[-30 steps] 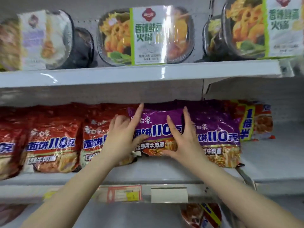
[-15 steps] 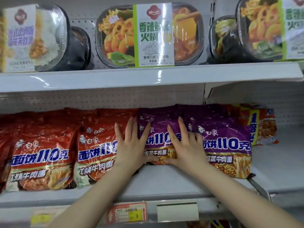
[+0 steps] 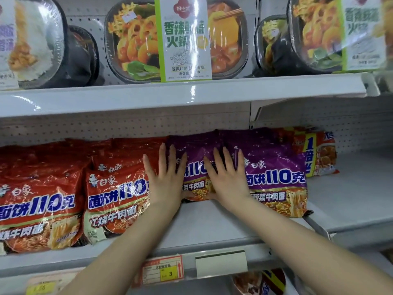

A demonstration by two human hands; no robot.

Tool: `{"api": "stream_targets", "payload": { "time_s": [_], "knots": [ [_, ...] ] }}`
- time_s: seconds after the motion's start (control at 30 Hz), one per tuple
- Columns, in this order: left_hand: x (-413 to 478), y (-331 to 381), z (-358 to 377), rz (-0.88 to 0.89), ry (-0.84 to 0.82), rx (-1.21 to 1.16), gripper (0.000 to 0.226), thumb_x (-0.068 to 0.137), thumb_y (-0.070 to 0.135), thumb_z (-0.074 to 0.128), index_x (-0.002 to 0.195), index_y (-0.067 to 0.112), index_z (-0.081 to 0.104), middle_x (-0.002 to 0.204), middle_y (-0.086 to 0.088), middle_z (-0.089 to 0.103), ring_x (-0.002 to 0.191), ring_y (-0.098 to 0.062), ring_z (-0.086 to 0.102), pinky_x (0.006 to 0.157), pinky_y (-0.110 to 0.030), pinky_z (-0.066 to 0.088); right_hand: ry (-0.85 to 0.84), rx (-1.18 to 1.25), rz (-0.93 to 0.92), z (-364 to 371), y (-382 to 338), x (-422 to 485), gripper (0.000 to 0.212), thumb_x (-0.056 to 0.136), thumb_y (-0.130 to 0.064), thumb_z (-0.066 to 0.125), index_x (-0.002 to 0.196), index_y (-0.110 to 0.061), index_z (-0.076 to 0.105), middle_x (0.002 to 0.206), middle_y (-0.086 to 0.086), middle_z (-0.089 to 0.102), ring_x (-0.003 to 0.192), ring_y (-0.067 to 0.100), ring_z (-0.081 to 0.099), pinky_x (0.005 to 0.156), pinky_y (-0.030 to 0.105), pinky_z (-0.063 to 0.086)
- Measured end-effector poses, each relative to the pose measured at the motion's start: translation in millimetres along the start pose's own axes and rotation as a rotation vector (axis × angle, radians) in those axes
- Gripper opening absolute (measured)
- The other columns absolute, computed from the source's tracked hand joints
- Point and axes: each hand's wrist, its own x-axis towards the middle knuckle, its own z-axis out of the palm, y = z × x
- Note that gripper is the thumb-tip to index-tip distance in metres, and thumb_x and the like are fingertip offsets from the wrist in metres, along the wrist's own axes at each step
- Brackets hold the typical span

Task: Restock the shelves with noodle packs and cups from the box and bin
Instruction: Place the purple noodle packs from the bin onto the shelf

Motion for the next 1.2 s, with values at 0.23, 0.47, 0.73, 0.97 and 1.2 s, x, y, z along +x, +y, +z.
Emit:
{"api": "stream_targets", "payload": {
  "time_s": [0.23,0.47,0.73,0.97,1.2],
  "knots": [
    [-9,9,-43,0.009,0.109,-0.214,0.112,0.060,0.075,0.071,0.151,0.019,0.038,0.160,-0.021,0.023,0.148,-0.047,0.006,0.105,-0.079,-0.002,0.163,0.098,-0.011,-26,17,-23,0.093,0.073,-0.064,0.069,0.148,-0.019,0.040,0.155,0.014,0.035,0.145,0.037,0.027,0.114,0.067,0.013],
    [-22,96,-133,0.158,0.358,-0.710,0.052,0.083,0.029,0.072,0.126,0.006,0.054,0.126,-0.017,0.058,0.130,-0.042,0.044,0.108,-0.065,0.033,0.318,-0.055,0.230,-47,131,-153,0.069,0.082,-0.046,0.066,0.139,-0.011,0.051,0.148,0.015,0.046,0.138,0.038,0.039,0.113,0.060,0.020],
    [-116,275,-150,0.803,0.260,-1.153,0.040,0.090,0.032,0.058,0.127,0.016,0.054,0.118,-0.004,0.063,0.110,-0.026,0.056,0.088,-0.039,0.048,-0.111,-0.050,0.601,12,213,-340,0.089,0.067,-0.054,0.078,0.139,-0.009,0.051,0.143,0.018,0.049,0.132,0.040,0.047,0.106,0.058,0.037],
    [-251,410,-47,1.060,-0.524,-1.050,0.045,0.091,0.039,0.055,0.134,0.026,0.049,0.121,0.001,0.063,0.111,-0.022,0.061,0.087,-0.036,0.052,-0.690,0.163,0.870,113,208,-514,0.083,0.079,-0.048,0.074,0.143,-0.006,0.044,0.142,0.017,0.051,0.129,0.037,0.050,0.106,0.048,0.040],
    [-373,462,99,0.885,-1.099,-0.862,0.060,0.091,0.040,0.048,0.146,0.017,0.042,0.138,-0.002,0.058,0.123,-0.021,0.057,0.099,-0.032,0.047,-1.179,0.360,0.931,243,158,-607,0.048,0.095,-0.039,0.046,0.136,-0.013,0.048,0.139,0.011,0.049,0.133,0.030,0.040,0.112,0.040,0.032]
  ]
}}
